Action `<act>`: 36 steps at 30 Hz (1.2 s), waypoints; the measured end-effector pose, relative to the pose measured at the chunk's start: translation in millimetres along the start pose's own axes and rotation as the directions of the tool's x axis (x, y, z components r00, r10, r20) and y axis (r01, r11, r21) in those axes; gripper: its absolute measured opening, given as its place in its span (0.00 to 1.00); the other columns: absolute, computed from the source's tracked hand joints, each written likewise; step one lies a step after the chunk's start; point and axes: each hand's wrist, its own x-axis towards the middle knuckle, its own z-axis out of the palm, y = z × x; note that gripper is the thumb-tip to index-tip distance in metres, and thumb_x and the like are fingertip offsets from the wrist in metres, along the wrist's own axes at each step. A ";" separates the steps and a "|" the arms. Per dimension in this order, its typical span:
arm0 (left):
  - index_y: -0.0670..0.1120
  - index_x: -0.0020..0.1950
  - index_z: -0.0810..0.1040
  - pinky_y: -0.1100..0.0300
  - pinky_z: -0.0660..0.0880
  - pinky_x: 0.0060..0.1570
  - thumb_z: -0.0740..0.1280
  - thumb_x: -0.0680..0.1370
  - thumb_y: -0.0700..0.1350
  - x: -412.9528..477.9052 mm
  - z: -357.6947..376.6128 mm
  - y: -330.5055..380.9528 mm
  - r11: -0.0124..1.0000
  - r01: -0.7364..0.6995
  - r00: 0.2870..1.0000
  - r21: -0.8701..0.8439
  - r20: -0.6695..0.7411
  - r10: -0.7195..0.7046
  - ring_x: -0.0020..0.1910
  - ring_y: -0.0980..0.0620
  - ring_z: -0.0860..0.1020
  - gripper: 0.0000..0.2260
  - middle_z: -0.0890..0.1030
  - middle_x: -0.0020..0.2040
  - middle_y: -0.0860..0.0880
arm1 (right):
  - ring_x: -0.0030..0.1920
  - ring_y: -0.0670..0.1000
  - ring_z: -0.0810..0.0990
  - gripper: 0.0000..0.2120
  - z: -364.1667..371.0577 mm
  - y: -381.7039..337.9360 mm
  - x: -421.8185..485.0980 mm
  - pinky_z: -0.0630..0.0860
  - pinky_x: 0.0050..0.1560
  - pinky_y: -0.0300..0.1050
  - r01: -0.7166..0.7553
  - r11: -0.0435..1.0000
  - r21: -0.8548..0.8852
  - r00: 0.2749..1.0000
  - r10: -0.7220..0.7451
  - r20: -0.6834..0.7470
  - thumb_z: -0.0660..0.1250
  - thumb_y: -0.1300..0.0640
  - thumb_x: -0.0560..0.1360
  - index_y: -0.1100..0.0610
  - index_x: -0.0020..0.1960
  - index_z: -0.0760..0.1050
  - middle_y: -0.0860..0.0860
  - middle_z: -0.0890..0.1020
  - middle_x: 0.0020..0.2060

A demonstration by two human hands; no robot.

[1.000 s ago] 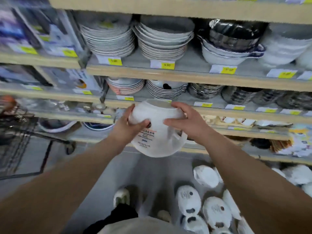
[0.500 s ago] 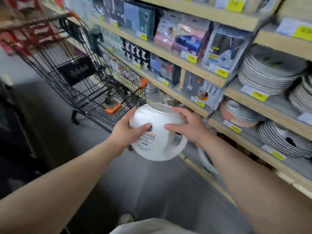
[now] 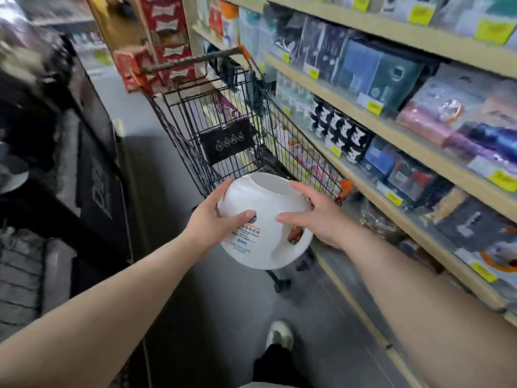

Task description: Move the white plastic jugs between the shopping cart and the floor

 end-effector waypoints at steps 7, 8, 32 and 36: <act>0.69 0.63 0.68 0.46 0.78 0.57 0.80 0.65 0.51 133.4 -21.6 12.1 0.999 0.024 1.000 0.022 0.008 -0.024 0.57 0.52 0.79 0.32 0.79 0.58 0.57 | 0.63 0.50 0.72 0.51 -12.6 -11.5 143.0 0.70 0.65 0.52 -0.083 0.990 0.111 0.996 0.080 0.030 0.81 0.56 0.63 0.48 0.77 0.55 0.46 0.70 0.67; 0.69 0.64 0.67 0.45 0.78 0.57 0.80 0.65 0.51 154.9 -26.5 14.6 0.999 0.023 1.000 0.022 0.004 -0.023 0.57 0.52 0.79 0.34 0.78 0.58 0.58 | 0.63 0.51 0.73 0.48 -14.2 -15.3 165.5 0.71 0.65 0.53 -0.092 0.987 0.134 0.995 0.088 0.038 0.80 0.58 0.63 0.49 0.76 0.58 0.47 0.71 0.66; 0.57 0.75 0.56 0.76 0.66 0.54 0.75 0.69 0.34 555.8 -58.8 -30.3 0.946 -0.018 0.799 0.324 0.573 -0.181 0.55 0.62 0.69 0.43 0.69 0.54 0.63 | 0.67 0.51 0.71 0.61 19.5 44.5 473.8 0.71 0.66 0.60 -0.313 0.823 0.474 0.842 0.471 -0.263 0.84 0.56 0.45 0.37 0.73 0.61 0.46 0.72 0.66; 0.67 0.75 0.52 0.57 0.71 0.65 0.83 0.56 0.54 612.4 -35.3 -92.7 0.921 -0.060 0.805 0.384 0.565 -0.183 0.65 0.53 0.71 0.56 0.69 0.68 0.54 | 0.70 0.49 0.66 0.59 20.6 91.1 520.1 0.67 0.69 0.55 -0.337 0.879 0.338 0.820 0.450 -0.353 0.84 0.52 0.47 0.35 0.73 0.60 0.45 0.67 0.70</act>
